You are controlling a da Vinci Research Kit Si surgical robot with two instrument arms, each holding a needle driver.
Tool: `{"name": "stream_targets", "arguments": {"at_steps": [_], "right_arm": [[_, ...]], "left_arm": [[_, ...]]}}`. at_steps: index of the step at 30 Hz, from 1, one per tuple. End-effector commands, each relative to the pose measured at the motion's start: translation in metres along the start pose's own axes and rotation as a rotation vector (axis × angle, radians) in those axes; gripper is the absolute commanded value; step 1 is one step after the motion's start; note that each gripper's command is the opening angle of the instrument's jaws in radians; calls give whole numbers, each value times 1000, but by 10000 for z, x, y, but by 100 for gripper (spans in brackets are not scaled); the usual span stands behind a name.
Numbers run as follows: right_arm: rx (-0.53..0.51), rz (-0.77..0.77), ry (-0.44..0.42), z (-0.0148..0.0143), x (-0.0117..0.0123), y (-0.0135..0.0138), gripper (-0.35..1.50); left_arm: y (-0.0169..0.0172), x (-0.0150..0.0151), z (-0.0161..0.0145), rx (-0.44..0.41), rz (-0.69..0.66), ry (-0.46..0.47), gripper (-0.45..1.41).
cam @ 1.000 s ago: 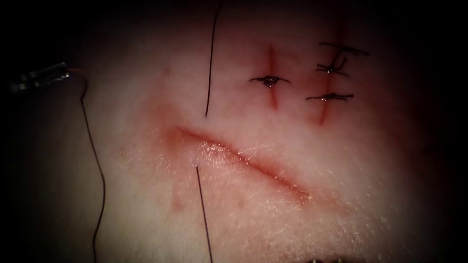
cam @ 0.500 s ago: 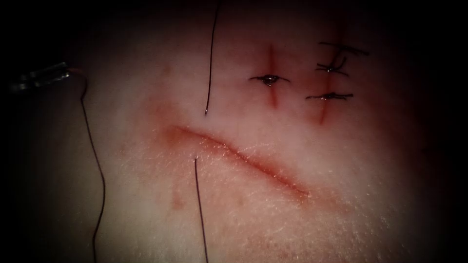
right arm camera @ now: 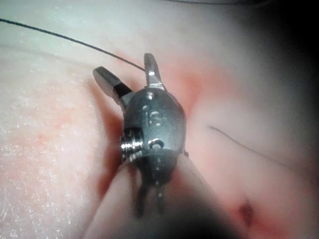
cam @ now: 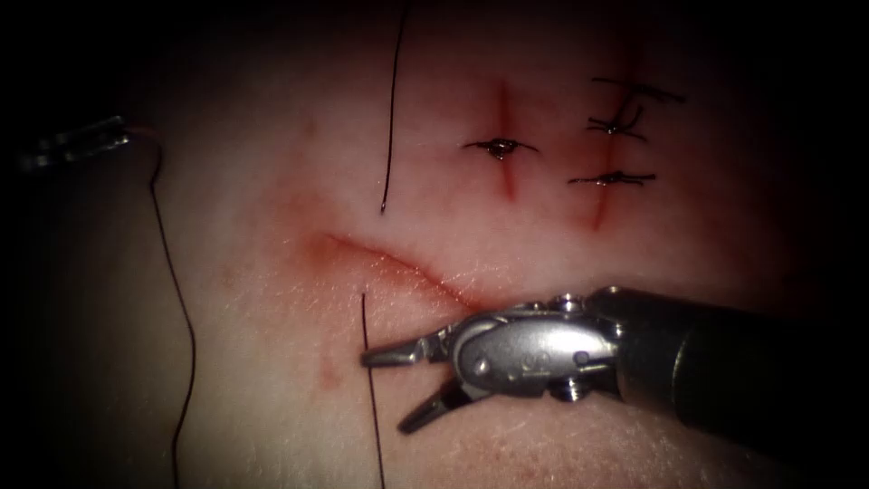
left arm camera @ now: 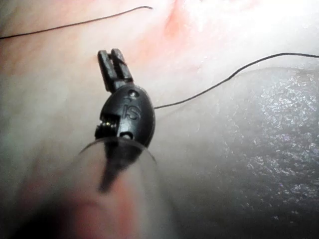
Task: Wound Closure
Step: Using the right grasper, pull the suture through the wound until a short tail remains.
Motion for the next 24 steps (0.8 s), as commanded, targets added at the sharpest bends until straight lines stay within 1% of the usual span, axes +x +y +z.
{"name": "stream_targets", "arguments": {"at_steps": [1, 2, 3, 5, 6, 7, 8, 9, 13, 14, 15, 16, 17, 18, 20, 21, 22, 24], "right_arm": [[-10, -2, -6, 17, -12, 13, 141], [-14, -3, -10, 20, -16, 16, 140], [-19, -5, -21, 26, -29, 22, 138], [-18, -8, -34, 32, -39, 26, 138], [-18, -8, -34, 32, -39, 26, 138], [-21, -16, -37, 34, -44, 28, 138], [-24, -19, -46, 39, -55, 31, 138], [-24, -15, -52, 42, -61, 33, 138], [-33, -3, -61, 46, -72, 40, 131], [-34, 4, -62, 46, -73, 41, 121], [-53, 10, -81, 44, -74, 41, 49], [-62, 10, -89, 43, -73, 40, -1], [-60, 10, -88, 41, -72, 38, -35], [-60, 10, -88, 41, -72, 38, -35], [-17, 17, -119, 35, -66, 29, -35], [-10, 43, -118, 31, -62, 21, -35], [-10, 43, -118, 31, -62, 21, -35], [-3, 56, -113, 27, -57, 13, -35]], "left_arm": [[4, -4, 5, 0, -1, 1, -45], [4, -4, 5, 0, -1, 1, -45], [4, -4, 5, -1, -1, 1, -45], [4, -4, 5, -1, -1, 1, -45], [4, -4, 5, -1, -1, 1, -45], [4, -4, 5, -1, -1, 1, -45], [4, -4, 5, -1, -1, 1, -45], [4, -4, 5, -1, -1, 1, -45], [4, -4, 5, -1, -1, 1, -45], [4, -4, 5, -1, -1, 1, -45], [4, -4, 5, -1, -1, 1, -45], [4, -4, 5, -1, -1, 1, -45], [4, -4, 5, -3, -1, -1, -45], [4, -4, 5, -3, -1, -1, -45], [4, -4, 4, -4, 0, -1, -45], [4, -4, 4, -4, 0, -1, -45], [4, -4, 4, -4, 0, -1, -45], [4, -4, 4, -4, -1, -1, -45]]}}
